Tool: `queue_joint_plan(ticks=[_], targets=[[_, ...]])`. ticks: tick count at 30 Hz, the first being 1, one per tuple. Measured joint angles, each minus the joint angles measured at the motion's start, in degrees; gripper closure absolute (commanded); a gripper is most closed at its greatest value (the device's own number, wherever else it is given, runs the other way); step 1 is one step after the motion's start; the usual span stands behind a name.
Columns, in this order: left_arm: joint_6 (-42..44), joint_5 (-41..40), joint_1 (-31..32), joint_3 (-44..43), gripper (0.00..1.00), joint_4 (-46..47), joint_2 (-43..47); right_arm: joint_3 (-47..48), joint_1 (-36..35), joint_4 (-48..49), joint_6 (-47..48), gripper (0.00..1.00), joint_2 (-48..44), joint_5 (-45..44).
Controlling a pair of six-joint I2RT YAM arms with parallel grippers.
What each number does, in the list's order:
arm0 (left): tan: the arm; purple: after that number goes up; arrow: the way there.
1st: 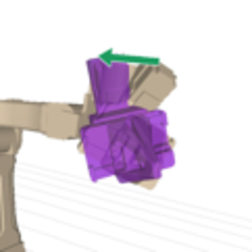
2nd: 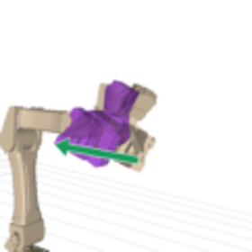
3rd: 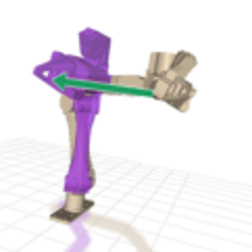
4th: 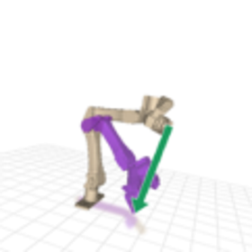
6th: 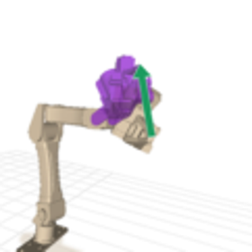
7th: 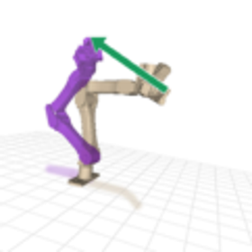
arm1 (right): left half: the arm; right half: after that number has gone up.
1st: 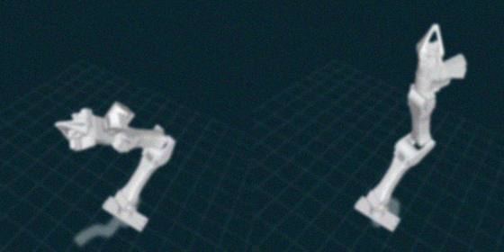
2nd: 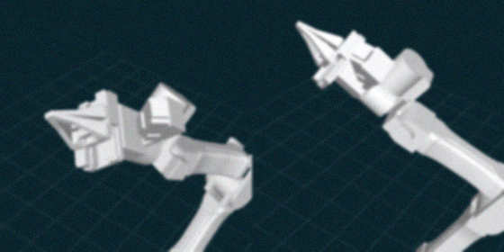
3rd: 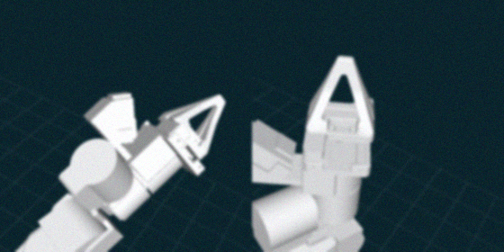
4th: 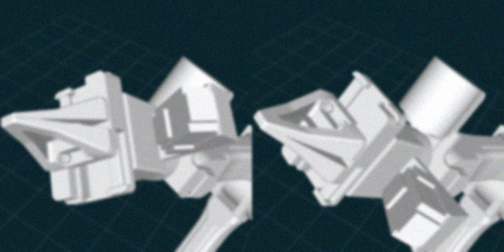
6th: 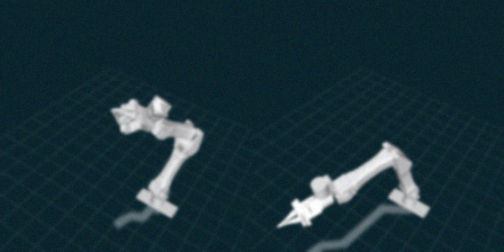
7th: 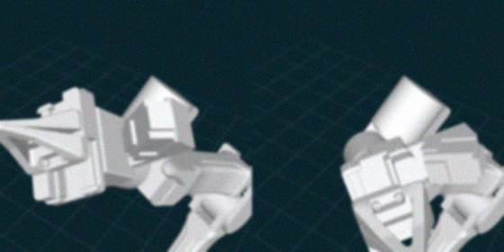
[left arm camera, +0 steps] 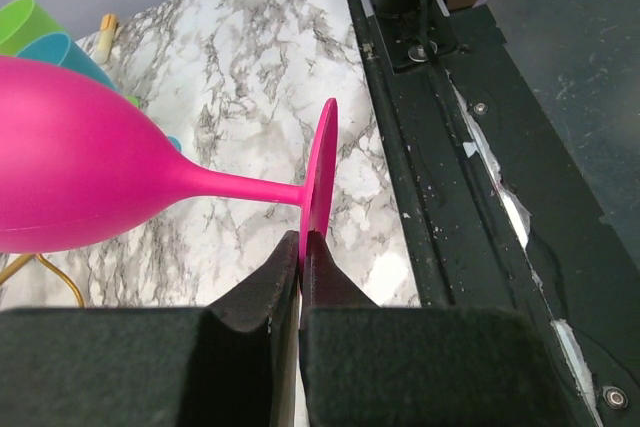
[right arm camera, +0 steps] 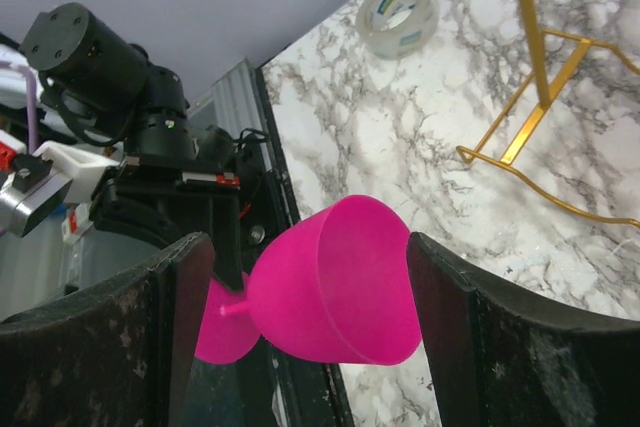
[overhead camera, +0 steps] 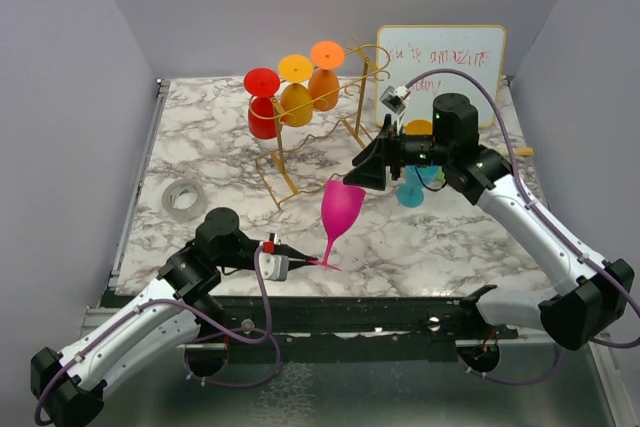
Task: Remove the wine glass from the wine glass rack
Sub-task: Place the wine glass at the center of the board.
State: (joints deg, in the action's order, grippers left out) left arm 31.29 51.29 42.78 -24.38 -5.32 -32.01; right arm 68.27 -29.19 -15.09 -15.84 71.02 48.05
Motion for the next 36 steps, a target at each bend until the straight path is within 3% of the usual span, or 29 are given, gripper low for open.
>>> queue_joint_plan(ticks=[17, 36], targets=[[2.12, -1.07, -0.07, 0.09, 1.0, -1.05, 1.29, 0.02, 0.0, 0.76, -4.79, 0.44, 8.96, 15.43], [3.56, -1.81, -0.35, 0.09, 1.0, -1.86, -0.81, -0.31, 0.0, 2.89, -5.77, 0.78, 9.22, 20.94]])
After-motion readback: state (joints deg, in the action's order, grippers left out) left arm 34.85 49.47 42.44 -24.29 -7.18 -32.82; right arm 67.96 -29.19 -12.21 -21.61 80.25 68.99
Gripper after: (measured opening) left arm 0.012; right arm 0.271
